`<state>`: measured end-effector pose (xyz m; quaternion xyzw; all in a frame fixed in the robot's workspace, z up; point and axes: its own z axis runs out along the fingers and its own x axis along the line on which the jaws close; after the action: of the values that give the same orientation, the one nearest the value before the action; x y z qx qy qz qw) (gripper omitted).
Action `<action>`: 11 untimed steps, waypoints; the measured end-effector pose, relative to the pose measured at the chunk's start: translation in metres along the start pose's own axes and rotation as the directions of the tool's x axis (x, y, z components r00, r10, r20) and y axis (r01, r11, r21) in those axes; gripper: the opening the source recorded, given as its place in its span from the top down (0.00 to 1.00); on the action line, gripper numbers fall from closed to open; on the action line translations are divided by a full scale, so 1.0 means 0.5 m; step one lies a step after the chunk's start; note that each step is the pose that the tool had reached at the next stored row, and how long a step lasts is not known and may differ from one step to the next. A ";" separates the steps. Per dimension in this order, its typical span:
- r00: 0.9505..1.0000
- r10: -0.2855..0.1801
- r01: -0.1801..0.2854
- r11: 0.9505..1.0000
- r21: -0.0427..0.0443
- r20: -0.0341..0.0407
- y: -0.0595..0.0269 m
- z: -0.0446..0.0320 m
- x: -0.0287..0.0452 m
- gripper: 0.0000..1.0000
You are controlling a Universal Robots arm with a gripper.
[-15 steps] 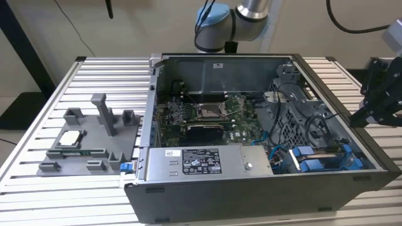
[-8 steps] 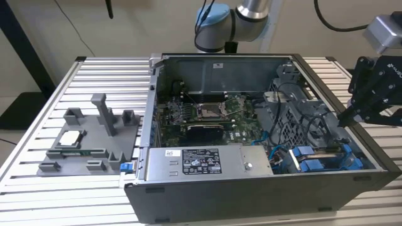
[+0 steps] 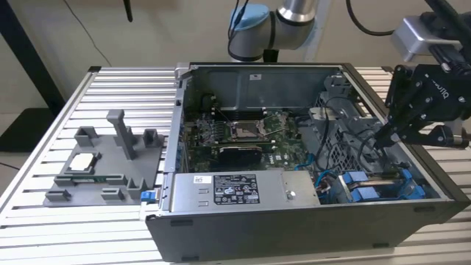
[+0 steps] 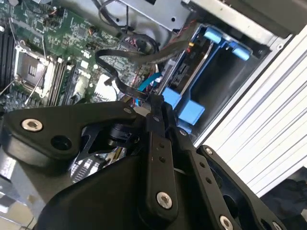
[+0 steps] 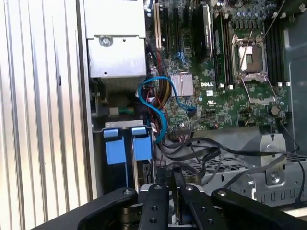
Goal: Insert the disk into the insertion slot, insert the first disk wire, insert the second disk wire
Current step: 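Insert the second disk wire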
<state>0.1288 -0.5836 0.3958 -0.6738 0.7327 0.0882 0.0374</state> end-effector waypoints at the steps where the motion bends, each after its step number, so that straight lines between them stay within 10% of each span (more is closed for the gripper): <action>1: 1.000 0.000 0.000 1.000 0.001 0.000 0.008 0.000 0.001 0.84; 11: 1.000 -0.001 0.001 1.000 0.007 0.001 0.025 0.002 0.002 0.84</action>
<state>0.1164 -0.5836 0.3958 -0.6741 0.7325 0.0858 0.0401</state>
